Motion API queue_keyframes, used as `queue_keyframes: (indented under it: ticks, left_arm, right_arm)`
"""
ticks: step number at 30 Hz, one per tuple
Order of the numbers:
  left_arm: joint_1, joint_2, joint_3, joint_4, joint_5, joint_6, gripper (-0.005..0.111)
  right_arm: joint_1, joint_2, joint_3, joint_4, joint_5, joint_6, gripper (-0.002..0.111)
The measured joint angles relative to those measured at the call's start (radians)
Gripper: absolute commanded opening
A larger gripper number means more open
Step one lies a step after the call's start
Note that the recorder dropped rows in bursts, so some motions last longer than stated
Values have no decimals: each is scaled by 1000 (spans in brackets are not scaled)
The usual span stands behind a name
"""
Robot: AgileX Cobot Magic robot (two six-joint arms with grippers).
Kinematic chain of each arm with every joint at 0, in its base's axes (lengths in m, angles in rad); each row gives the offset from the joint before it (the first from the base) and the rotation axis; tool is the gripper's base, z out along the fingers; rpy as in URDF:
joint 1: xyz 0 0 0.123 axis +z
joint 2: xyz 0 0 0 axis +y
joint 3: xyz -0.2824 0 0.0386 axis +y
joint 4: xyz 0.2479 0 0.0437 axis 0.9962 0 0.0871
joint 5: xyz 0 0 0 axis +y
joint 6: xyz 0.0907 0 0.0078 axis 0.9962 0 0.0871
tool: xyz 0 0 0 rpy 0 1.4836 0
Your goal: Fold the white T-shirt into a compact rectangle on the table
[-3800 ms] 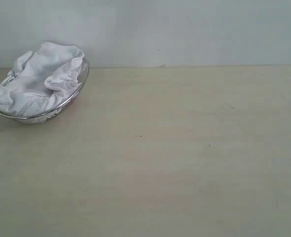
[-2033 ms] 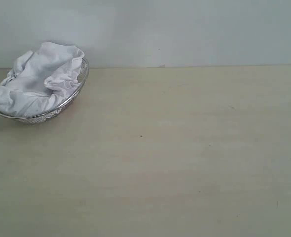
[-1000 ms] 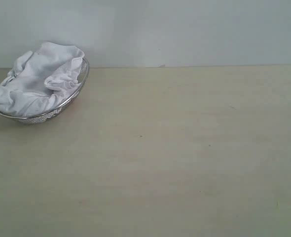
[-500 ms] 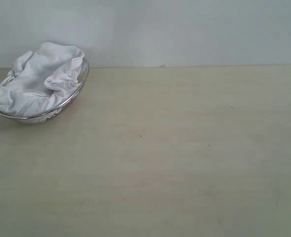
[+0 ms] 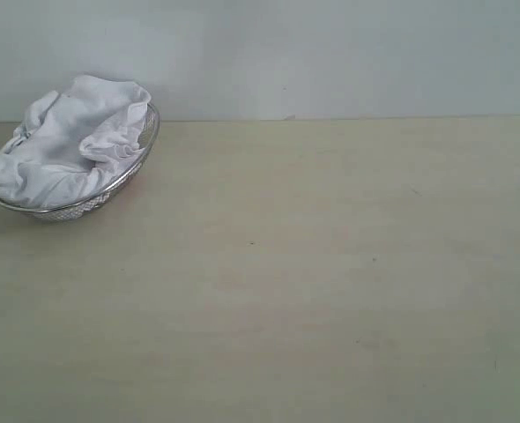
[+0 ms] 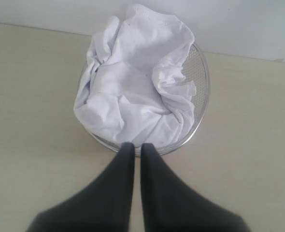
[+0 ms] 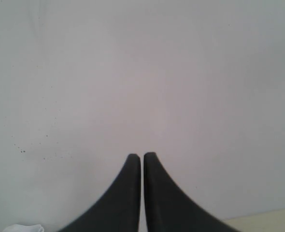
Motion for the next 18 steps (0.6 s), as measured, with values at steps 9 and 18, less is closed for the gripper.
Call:
queue_keyframes:
  ticks: [9, 18]
  left_arm:
    - [0, 0, 0, 0, -13, 0, 5]
    - [0, 49, -1, 0, -98, 0, 5]
  right_arm:
    - [0, 0, 0, 0, 0, 0, 0]
    - [0, 0, 0, 0, 0, 0, 0]
